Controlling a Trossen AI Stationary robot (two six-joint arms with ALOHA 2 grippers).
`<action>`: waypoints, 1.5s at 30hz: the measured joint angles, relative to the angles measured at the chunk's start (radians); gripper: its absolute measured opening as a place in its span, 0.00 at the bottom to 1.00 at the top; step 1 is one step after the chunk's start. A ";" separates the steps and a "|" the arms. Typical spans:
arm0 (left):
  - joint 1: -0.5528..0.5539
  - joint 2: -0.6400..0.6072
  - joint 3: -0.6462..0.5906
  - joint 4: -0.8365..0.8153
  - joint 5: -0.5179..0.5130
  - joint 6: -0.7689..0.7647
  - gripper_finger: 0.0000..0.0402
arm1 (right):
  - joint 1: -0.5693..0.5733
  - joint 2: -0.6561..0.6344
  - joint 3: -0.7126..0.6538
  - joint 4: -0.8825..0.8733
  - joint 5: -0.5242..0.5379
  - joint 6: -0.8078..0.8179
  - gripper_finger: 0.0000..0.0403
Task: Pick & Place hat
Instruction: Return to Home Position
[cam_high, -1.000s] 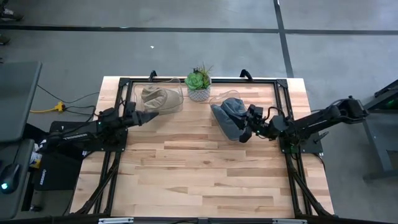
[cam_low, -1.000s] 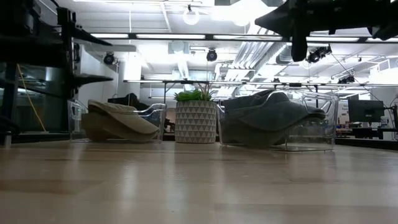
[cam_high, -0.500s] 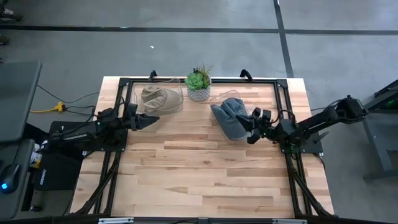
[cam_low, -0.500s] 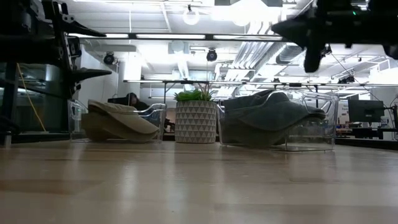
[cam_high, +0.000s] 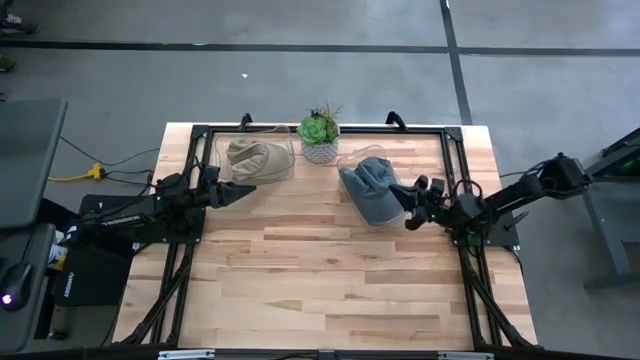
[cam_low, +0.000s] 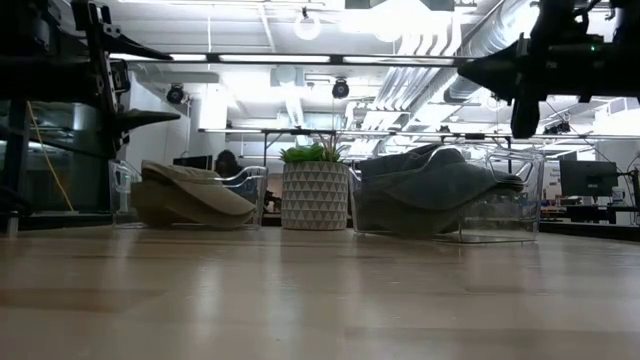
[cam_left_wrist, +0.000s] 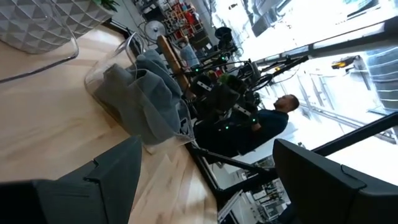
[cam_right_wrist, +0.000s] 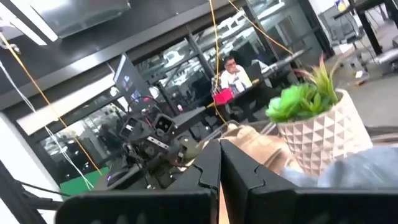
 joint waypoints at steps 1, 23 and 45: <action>0.000 0.000 0.000 -0.001 -0.002 -0.003 0.80 | 0.000 -0.004 0.000 0.006 -0.001 -0.014 0.00; 0.000 0.001 0.000 -0.008 -0.035 -0.058 0.80 | 0.000 -0.632 0.000 -0.699 -0.053 -0.084 0.00; 0.000 0.001 0.000 -0.008 -0.036 -0.057 0.80 | -0.001 -1.065 0.000 -1.295 -0.180 -0.279 0.00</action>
